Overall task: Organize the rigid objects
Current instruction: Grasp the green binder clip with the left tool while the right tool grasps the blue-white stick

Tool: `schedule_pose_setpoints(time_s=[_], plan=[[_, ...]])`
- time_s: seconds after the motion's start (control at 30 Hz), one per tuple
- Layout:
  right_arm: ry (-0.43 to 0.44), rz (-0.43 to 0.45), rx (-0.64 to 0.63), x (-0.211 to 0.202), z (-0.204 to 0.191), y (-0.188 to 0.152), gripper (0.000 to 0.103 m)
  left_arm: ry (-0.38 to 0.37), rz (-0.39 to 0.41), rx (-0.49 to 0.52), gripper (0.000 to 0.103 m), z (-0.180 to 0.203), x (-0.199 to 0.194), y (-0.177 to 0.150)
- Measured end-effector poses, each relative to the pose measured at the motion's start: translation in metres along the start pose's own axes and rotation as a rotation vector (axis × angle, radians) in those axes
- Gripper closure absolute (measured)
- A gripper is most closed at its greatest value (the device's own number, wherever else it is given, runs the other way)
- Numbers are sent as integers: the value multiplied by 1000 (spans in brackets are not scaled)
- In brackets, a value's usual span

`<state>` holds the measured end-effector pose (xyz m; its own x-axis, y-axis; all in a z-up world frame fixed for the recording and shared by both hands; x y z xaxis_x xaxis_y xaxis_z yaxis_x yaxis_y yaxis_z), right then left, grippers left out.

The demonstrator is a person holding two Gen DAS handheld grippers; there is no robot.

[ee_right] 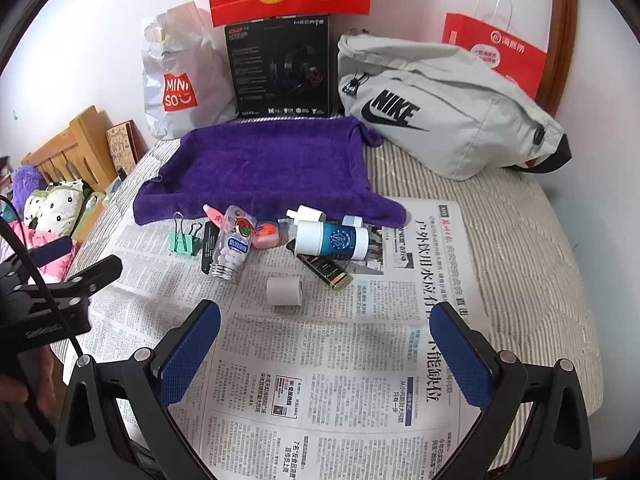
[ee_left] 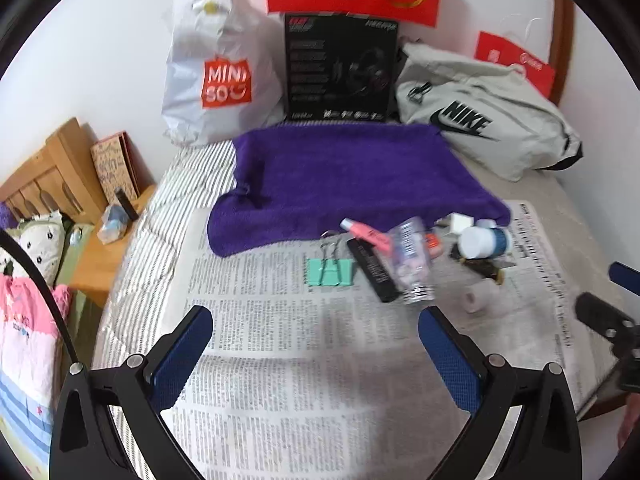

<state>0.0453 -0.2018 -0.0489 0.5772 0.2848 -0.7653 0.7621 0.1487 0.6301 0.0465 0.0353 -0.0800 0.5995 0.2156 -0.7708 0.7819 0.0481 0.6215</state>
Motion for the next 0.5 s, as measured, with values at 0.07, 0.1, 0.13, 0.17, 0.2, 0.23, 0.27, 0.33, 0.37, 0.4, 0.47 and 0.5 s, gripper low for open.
schedule_pose_setpoints(time_s=[0.07, 0.1, 0.13, 0.17, 0.2, 0.23, 0.27, 0.33, 0.37, 0.4, 0.47, 0.5], plan=[[11, -7, 3, 7, 2, -1, 0, -16, -29, -20, 0, -4, 17, -2], [16, -13, 3, 11, 4, -2, 0, -20, -36, -30, 0, -5, 24, -3], [17, -19, 2, 14, 5, -3, 0, -23, -43, -38, 0, -7, 31, -4], [16, -25, 0, 19, 6, -3, 0, -25, -50, -43, 0, -7, 39, -4], [13, -31, -1, 23, 8, -4, 0, -24, -56, -43, 0, -7, 45, -4], [10, -38, -1, 27, 10, -4, 0, -19, -60, -39, 0, -7, 52, -4], [9, -44, 0, 31, 12, -5, 0, -10, -63, -30, 0, -5, 60, -2], [16, -55, 9, 40, 17, -6, 0, 2, -68, -16, 0, -1, 72, 0], [20, -60, 14, 43, 19, -6, 0, -3, -71, -11, 0, 2, 79, 1], [26, -64, 20, 46, 22, -7, 0, -13, -78, -8, 0, 5, 85, 2], [40, -73, 40, 53, 27, -9, 0, -20, -91, 5, 0, 12, 99, 1], [51, -75, 48, 57, 29, -9, 0, -18, -97, 19, 0, 15, 105, 1]])
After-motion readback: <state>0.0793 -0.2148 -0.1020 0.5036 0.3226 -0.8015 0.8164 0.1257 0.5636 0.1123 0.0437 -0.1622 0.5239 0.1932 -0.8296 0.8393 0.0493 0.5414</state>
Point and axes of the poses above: each gripper's, at about its wrist camera, not at the fingertips, and x roughly the way its jaws point, z to its right, y to its top, the point moved 5 cm from there along x, roughly the way its jaws point, and after that the axes turned 9 degrees about y, right-handed, at the moved point
